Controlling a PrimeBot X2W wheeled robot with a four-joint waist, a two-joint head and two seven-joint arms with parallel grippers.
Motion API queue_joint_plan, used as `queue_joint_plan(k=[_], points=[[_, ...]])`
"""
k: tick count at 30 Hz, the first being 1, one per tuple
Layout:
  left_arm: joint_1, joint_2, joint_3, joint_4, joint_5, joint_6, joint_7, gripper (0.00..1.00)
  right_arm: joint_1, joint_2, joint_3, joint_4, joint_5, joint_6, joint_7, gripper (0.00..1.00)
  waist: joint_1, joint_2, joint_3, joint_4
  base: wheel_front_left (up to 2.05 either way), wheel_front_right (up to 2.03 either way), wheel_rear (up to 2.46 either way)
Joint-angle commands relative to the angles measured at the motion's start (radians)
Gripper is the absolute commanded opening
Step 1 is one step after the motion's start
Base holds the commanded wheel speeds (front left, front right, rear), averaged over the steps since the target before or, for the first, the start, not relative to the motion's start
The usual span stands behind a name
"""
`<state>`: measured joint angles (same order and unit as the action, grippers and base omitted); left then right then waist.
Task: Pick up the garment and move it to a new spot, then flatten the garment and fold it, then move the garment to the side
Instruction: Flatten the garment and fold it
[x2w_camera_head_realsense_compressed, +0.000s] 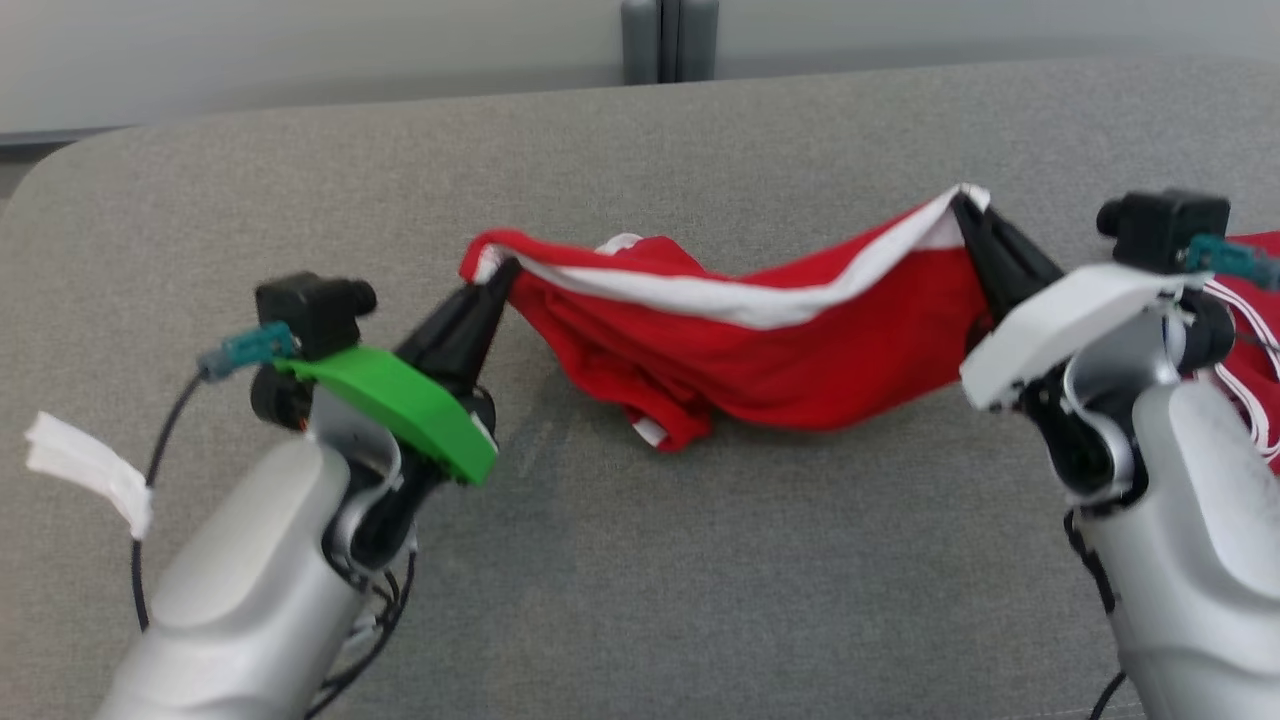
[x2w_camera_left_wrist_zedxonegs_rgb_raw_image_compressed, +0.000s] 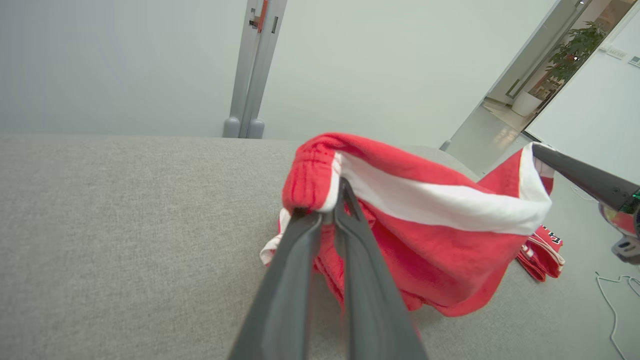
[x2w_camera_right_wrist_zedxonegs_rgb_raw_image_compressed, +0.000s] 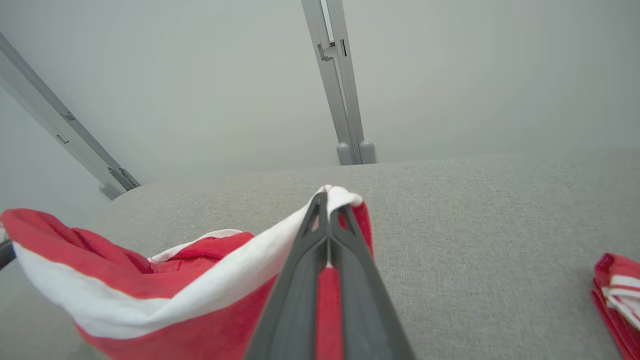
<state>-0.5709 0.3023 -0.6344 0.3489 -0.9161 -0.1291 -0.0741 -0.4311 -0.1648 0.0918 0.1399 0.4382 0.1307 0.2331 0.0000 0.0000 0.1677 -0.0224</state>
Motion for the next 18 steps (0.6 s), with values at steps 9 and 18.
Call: queue_joint_plan(k=[9, 18], points=[[-0.46, 0.039, 0.047, 0.186, 0.146, 0.052, 0.011, 0.0, -0.566, 0.022, 0.06, 0.309, -0.006, 0.0, -0.243, 0.0, 0.0, 0.0, 0.252, -0.11, 0.0, 0.0, 0.0], [-0.721, 0.031, 0.079, 0.281, 0.264, 0.082, -0.156, 0.0, -0.892, 0.071, 0.007, 0.531, -0.123, 0.0, -0.497, 0.0, 0.0, 0.0, 0.266, -0.145, 0.0, 0.0, 0.0]])
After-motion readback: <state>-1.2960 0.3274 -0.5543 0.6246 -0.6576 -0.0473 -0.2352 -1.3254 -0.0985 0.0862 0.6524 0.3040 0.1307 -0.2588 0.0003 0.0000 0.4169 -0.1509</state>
